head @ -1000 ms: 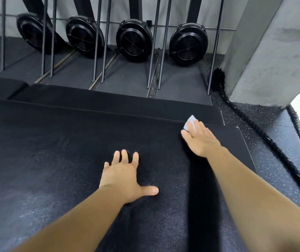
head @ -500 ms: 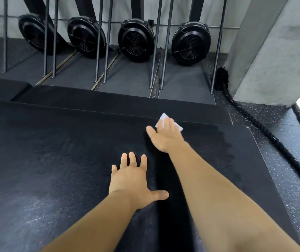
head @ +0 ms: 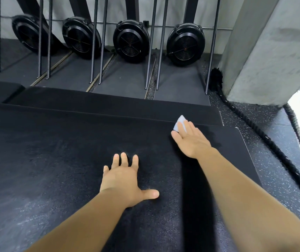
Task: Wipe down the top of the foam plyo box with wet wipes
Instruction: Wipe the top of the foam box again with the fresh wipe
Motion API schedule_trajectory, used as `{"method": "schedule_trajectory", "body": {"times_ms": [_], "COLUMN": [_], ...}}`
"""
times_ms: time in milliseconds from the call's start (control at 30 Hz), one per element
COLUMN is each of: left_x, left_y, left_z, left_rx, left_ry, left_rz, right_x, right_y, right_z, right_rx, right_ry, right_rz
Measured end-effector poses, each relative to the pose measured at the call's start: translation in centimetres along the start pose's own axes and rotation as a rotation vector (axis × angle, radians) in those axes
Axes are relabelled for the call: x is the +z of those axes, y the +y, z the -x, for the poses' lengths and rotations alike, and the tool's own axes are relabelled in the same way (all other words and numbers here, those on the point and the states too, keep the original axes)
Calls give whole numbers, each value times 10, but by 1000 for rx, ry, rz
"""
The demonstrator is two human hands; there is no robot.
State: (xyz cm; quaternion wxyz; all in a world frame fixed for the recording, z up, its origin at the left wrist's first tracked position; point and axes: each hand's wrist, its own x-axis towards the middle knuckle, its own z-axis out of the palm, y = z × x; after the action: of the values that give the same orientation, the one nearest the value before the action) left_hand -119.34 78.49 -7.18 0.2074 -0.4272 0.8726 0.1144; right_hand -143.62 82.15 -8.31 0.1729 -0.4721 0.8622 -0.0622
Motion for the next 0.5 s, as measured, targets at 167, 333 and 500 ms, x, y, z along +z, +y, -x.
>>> {"method": "schedule_trajectory", "body": {"times_ms": [167, 333, 500], "left_x": [-2, -2, -3], "left_y": [1, 1, 3], "left_z": [1, 2, 1], "left_rx": [0, 5, 0], "left_ry": [-8, -5, -10], "left_rz": [24, 33, 31], "right_x": [-7, 1, 24], "right_y": [46, 19, -55], "right_z": [10, 10, 22], "right_rx": [128, 289, -1], "right_ry": [14, 82, 176], "right_rz": [25, -35, -33]}}
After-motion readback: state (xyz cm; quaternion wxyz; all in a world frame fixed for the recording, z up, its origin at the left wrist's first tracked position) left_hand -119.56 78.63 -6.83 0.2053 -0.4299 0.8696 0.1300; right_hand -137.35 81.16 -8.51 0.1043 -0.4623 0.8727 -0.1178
